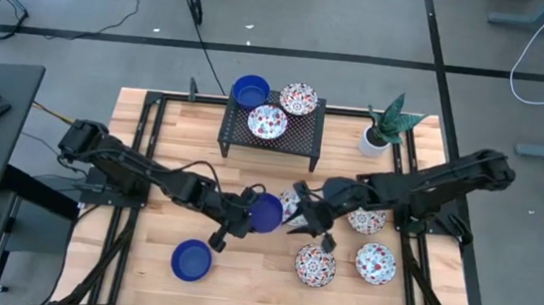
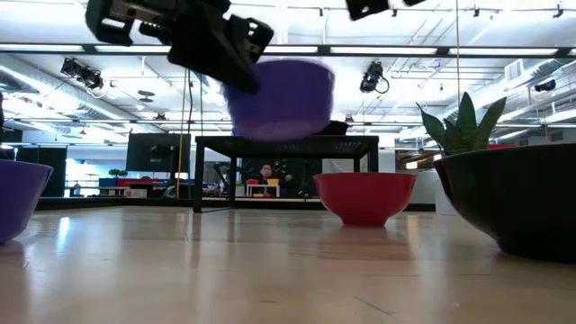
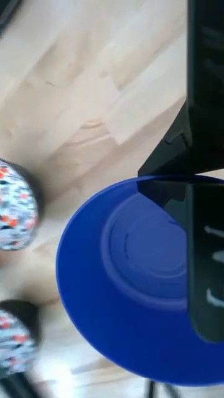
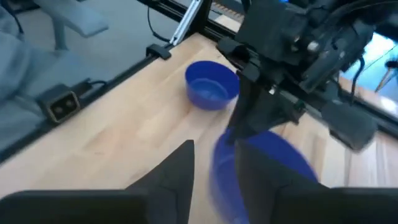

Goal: Pick & Place Mini bowls
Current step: Stack the right blue bowl on top of the other blue bowl on the shelf

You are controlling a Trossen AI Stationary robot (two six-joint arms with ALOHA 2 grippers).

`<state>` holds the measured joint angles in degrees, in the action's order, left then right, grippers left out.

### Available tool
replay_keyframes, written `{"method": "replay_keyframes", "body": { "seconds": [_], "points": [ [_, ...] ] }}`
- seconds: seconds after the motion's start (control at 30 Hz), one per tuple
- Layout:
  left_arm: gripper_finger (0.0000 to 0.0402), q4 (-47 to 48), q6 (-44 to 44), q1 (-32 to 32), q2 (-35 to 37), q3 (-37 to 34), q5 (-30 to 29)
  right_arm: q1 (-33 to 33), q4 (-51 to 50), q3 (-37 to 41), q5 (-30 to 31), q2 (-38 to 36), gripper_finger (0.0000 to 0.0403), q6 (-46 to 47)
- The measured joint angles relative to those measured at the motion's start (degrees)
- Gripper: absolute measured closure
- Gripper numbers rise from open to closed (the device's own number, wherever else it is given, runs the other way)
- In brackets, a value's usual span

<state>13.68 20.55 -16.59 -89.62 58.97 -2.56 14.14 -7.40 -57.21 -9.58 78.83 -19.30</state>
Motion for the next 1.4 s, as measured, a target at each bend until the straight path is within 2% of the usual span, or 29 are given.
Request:
{"method": "replay_keyframes", "body": {
  "seconds": [0.13,0.23,0.43,0.57,0.67,0.73,0.87,1.0,1.17,1.4],
  "points": [
    [0.0396,10.13,-4.82,-1.03,-0.02,5.93,-4.52,2.6,-6.65,0.3,0.15,-1.33,0.0296,6.0],
    [0.0394,19.22,-6.76,-1.42,0.13,12.18,-8.98,4.72,-5.44,3.81,0.15,-1.29,0.0307,10.33],
    [0.0397,35.06,-6.32,3.96,0.48,26.85,-15.9,8.01,13.6,17.7,0.15,-1.25,0.0327,17.06],
    [0.0392,37.8,-3.56,12.79,0.52,34.36,-16.76,8.5,29.17,25.94,0.19,-1.22,0.0339,19.55],
    [0.0393,37.27,-1.91,21.3,0.54,37.97,-16.62,8.27,37.78,29.58,0.63,-1.22,0.0346,17.79],
    [0.0396,36.44,-1.68,27.54,0.59,38.48,-14.61,8.03,39.59,30.76,2.16,-1.22,0.0351,16.96],
    [0.0393,34.31,-4.34,39.68,0.17,38.16,-4.4,7.54,39.61,30.88,3.91,-1.22,0.0356,15.86],
    [0.0391,28.49,-6.62,47.68,-0.47,35.09,0.64,7.55,39.53,30.89,4.21,-1.22,0.0357,15.43],
    [0.0395,22.19,-7.56,51.96,-1.77,30.98,8.07,7.4,39.58,30.88,4.21,-1.22,0.0357,14.75],
    [0.0385,21.19,-7.95,52.08,-6.59,30.39,8.4,7.29,39.83,30.88,4.23,-1.22,0.0357,14.74]
  ]
}}
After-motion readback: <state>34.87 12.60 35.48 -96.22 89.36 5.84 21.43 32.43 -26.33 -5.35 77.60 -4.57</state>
